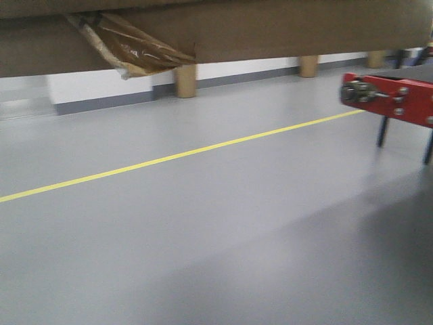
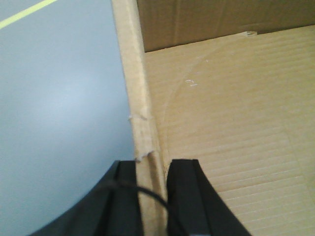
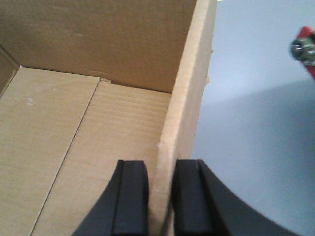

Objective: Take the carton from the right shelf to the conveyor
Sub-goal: 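Carry the carton with both grippers over the grey conveyor belt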

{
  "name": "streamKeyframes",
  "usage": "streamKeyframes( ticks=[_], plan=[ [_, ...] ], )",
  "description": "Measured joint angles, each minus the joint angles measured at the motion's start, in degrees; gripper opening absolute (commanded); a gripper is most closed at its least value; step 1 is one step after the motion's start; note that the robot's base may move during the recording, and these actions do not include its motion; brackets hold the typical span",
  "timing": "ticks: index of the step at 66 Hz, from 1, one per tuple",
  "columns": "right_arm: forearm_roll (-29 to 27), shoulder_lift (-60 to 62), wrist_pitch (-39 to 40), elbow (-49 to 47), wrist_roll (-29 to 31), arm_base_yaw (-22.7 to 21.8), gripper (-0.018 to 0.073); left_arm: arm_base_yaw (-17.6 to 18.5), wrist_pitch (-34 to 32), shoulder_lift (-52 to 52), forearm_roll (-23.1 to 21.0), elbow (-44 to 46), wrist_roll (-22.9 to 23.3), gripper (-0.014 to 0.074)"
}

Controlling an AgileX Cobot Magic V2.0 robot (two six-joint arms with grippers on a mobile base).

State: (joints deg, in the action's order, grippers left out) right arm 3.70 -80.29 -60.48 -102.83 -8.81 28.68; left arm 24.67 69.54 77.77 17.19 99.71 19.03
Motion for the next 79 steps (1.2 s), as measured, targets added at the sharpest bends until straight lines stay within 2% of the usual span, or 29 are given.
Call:
streamKeyframes(
  ticks=[47,79],
  plan=[
    [-0.4,-0.4,3.0,0.0,0.0,0.1,-0.0067,0.6,-1.5,-0.1,8.3,0.0,0.2,-0.0016],
    [-0.4,-0.4,3.2,0.0,0.0,0.1,-0.0067,0.6,-1.8,-0.1,8.7,0.0,0.2,-0.0016]
  ],
)
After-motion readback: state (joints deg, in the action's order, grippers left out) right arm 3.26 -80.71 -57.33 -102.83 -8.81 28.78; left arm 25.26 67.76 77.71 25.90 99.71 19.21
